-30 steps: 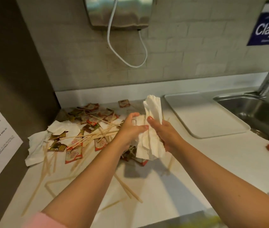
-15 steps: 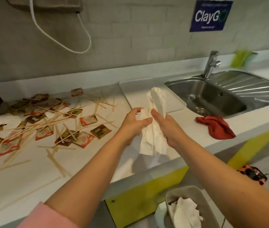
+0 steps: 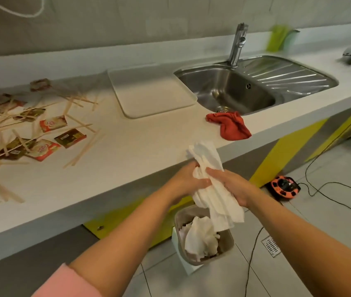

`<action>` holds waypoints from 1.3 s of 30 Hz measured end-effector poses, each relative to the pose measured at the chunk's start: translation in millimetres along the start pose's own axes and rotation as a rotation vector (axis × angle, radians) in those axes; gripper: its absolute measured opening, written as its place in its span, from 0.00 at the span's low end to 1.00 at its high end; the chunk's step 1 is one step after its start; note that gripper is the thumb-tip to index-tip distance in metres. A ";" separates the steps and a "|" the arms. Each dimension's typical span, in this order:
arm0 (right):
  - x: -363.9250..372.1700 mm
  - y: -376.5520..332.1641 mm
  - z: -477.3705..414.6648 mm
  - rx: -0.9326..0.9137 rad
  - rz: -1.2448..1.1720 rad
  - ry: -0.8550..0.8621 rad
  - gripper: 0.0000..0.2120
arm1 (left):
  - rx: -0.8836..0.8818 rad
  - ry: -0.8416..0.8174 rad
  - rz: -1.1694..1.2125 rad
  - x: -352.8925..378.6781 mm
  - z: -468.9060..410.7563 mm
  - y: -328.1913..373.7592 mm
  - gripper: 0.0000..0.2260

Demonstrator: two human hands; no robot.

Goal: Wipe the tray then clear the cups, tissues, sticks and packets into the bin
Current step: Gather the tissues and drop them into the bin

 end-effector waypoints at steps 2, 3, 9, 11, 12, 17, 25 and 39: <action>-16.3 25.4 -1.1 0.094 -0.068 0.029 0.10 | -0.076 -0.027 -0.021 15.7 -7.3 -18.4 0.34; -22.5 37.9 -3.2 0.128 -0.094 0.034 0.13 | -0.120 -0.027 -0.021 21.6 -12.4 -29.3 0.36; -38.3 97.7 -22.5 0.243 -0.057 0.018 0.16 | -0.389 0.113 0.057 48.3 -30.9 -96.9 0.22; -43.2 115.4 -30.2 0.293 0.015 0.055 0.17 | -0.453 0.140 0.063 53.9 -33.1 -117.7 0.21; -45.6 124.4 -33.2 0.324 0.054 0.080 0.17 | -0.489 0.141 0.061 56.2 -33.2 -126.8 0.20; -62.1 167.7 -46.4 0.445 0.168 0.230 0.17 | -0.629 0.089 0.094 62.6 -28.4 -156.2 0.18; -64.4 199.2 -67.5 0.460 0.157 0.309 0.18 | -0.654 0.217 0.152 43.8 -32.7 -172.8 0.16; -43.5 165.1 -75.4 0.461 0.578 0.024 0.11 | -0.581 0.250 0.130 30.9 -24.6 -146.6 0.07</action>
Point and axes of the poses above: each hand's wrist, its own z-axis away from the middle knuckle, its own x-axis out of the palm, y = z × x, the point moved 2 cm from there along -z, towards the middle knuckle, and after that the axes turned 4 degrees about -x, right-handed, at the moved point
